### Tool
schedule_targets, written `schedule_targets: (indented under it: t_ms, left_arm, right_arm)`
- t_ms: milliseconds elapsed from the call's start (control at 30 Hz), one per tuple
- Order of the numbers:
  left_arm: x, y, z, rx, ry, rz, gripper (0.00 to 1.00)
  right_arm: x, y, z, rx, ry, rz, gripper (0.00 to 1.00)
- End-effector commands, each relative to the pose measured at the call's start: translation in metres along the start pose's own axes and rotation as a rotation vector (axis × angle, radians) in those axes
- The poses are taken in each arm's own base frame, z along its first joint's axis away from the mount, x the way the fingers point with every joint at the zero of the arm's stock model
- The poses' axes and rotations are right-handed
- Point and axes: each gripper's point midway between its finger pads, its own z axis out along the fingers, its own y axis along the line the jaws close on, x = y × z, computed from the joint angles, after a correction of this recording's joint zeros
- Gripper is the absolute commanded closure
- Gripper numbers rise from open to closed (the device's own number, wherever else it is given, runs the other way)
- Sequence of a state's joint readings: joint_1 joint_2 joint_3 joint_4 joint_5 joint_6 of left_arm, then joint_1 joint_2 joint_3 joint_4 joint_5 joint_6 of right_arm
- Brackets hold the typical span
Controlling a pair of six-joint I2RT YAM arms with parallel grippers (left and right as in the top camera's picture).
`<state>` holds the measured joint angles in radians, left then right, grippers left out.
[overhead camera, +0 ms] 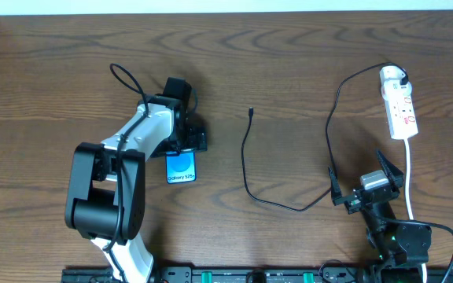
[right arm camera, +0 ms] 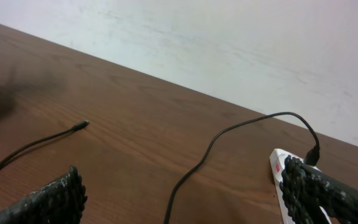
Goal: Plug charger to phone and switch on socket
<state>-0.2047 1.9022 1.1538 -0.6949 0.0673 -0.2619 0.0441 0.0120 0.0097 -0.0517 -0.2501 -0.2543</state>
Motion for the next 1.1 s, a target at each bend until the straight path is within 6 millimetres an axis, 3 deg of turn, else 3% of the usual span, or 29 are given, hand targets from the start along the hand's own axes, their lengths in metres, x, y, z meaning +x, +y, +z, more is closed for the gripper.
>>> schedule_targets:
  t_ms: [0,400,733,933,1067]
  left_arm:
    - [0.024,0.005,0.022,-0.011,0.087,-0.005,0.02]
    - [0.033,0.008,0.025,-0.019,0.110,-0.006,0.08]
    - [0.033,0.009,0.025,-0.029,0.110,-0.005,0.31]
    - [0.029,0.009,0.022,-0.031,0.098,-0.005,0.31]
    - [0.020,0.006,0.009,-0.022,0.076,-0.006,0.31]
  right_arm:
    - [0.000,0.003,0.000,-0.012,-0.004,0.006,0.01]
    - [0.000,0.003,0.000,-0.012,-0.004,0.006,0.01]
    - [0.000,0.003,0.000,-0.012,-0.004,0.006,0.01]
    - [0.000,0.003,0.000,-0.012,-0.004,0.006,0.01]
    - [0.000,0.003,0.000,-0.012,-0.004,0.006,0.01]
